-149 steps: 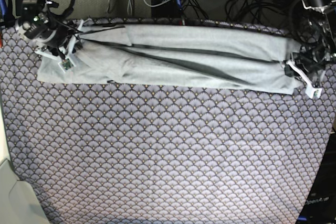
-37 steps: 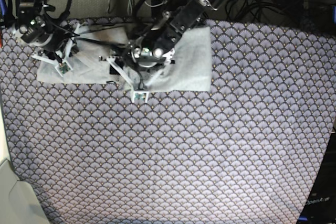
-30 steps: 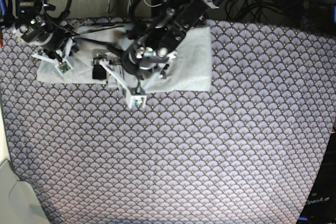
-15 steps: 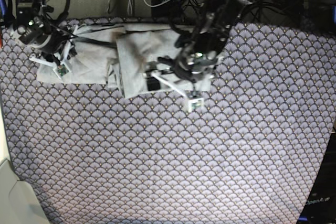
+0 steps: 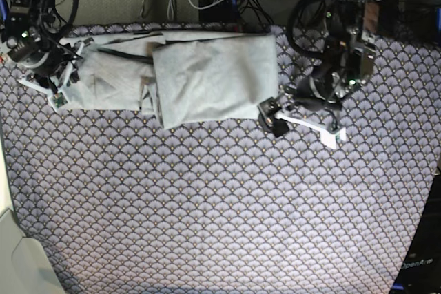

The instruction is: Fold the T-shirt properly

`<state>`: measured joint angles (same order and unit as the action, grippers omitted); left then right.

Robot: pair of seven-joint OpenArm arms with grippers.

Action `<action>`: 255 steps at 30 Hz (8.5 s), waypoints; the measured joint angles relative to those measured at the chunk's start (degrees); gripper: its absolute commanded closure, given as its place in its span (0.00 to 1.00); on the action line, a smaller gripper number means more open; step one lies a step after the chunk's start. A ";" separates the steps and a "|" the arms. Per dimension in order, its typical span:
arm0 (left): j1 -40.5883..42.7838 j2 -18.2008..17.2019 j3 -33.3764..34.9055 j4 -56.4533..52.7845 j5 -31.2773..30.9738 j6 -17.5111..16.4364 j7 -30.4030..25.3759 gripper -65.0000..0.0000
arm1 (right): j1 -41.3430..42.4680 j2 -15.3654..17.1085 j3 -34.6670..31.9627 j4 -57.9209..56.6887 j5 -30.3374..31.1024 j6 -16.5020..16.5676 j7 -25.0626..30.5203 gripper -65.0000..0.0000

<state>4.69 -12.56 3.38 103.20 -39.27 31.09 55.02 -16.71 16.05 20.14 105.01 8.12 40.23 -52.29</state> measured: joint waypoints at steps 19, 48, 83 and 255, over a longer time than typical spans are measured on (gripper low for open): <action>1.51 -3.74 -1.49 0.20 -2.34 0.02 -0.04 0.00 | 3.85 0.37 4.37 -0.44 -0.04 -0.02 -0.68 0.73; 2.45 -5.55 -1.68 0.31 -2.16 0.20 -0.07 0.00 | 8.41 0.04 14.62 -15.54 16.17 -0.17 -11.58 0.40; 4.04 -5.51 -3.17 0.20 -2.38 0.17 -0.02 0.00 | 10.14 1.97 14.58 -23.50 16.52 -0.17 -7.56 0.40; 17.99 -13.46 -28.13 2.32 -2.60 -0.22 10.36 0.39 | 17.64 -22.56 -40.04 -11.54 15.06 -0.20 -11.32 1.00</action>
<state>22.68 -26.02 -24.75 105.51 -41.87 30.87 65.39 0.93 -6.50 -19.90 93.47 23.18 40.03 -63.61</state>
